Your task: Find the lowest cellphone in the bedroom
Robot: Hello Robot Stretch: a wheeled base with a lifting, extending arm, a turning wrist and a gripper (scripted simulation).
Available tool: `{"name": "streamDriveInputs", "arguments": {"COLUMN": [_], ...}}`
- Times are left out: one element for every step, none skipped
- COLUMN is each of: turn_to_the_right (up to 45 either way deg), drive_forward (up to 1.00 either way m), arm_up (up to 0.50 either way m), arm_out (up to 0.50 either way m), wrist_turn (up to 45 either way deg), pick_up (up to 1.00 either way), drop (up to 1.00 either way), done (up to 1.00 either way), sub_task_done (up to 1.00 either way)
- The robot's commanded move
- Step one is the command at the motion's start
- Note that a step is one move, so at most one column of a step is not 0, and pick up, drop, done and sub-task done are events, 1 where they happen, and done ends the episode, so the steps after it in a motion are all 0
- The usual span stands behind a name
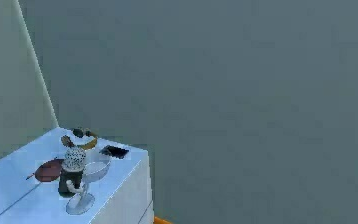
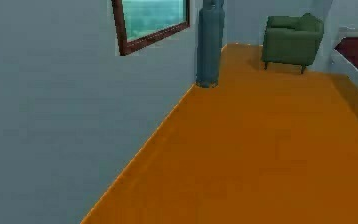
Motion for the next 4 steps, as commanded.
{"name": "streamDriveInputs", "arguments": {"turn_to_the_right": [45.0, 45.0, 18.0, 0.0], "drive_forward": [0.0, 0.0, 0.0, 1.0], "arm_up": [0.0, 0.0, 0.0, 0.0], "arm_out": [0.0, 0.0, 0.0, 0.0], "wrist_turn": [0.0, 0.0, 0.0, 0.0], "pick_up": [0.0, 0.0, 0.0, 0.0], "drop": [0.0, 0.0, 0.0, 0.0], "done": [0.0, 0.0, 0.0, 0.0], "sub_task_done": [0.0, 0.0, 0.0, 0.0]}}
